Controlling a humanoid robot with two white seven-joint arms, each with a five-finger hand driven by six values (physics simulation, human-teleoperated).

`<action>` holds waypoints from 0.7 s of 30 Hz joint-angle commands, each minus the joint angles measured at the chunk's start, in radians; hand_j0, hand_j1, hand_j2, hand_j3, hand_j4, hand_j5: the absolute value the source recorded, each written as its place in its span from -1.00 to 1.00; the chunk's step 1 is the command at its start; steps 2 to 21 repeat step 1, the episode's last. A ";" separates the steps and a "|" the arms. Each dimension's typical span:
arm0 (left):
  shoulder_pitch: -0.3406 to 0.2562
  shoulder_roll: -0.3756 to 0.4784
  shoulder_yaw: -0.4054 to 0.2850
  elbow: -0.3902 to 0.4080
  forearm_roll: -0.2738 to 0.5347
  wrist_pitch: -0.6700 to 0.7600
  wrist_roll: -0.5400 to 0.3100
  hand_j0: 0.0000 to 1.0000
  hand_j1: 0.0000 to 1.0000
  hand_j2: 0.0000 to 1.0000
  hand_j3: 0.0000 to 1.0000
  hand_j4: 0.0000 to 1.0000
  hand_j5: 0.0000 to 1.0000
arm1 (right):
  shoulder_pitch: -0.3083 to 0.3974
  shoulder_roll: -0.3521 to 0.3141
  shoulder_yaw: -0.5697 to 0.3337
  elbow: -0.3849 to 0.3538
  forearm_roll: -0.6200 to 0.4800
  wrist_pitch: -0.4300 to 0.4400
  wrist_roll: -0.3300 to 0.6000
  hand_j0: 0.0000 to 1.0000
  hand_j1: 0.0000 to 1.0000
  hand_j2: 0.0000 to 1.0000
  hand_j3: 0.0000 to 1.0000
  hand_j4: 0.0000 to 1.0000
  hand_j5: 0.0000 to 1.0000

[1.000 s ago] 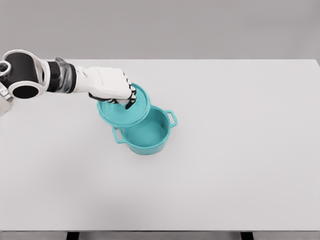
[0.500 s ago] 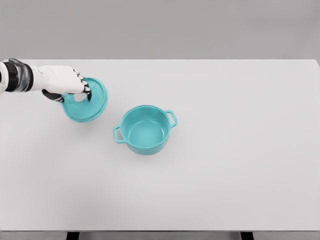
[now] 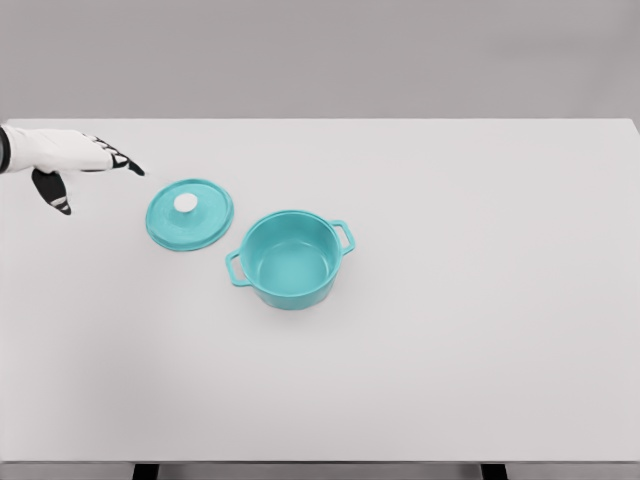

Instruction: Open the lid of the pot with left arm

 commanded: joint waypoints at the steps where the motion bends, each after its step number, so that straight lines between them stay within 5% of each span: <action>1: 0.000 -0.002 0.003 0.058 0.022 0.003 0.000 1.00 1.00 1.00 1.00 1.00 1.00 | 0.000 0.000 0.000 0.000 0.000 0.000 0.000 1.00 1.00 1.00 1.00 1.00 1.00; 21: 0.000 -0.002 0.003 0.058 0.022 0.003 0.000 1.00 1.00 1.00 1.00 1.00 1.00 | 0.000 0.000 0.000 0.000 0.000 0.000 0.000 1.00 1.00 1.00 1.00 1.00 1.00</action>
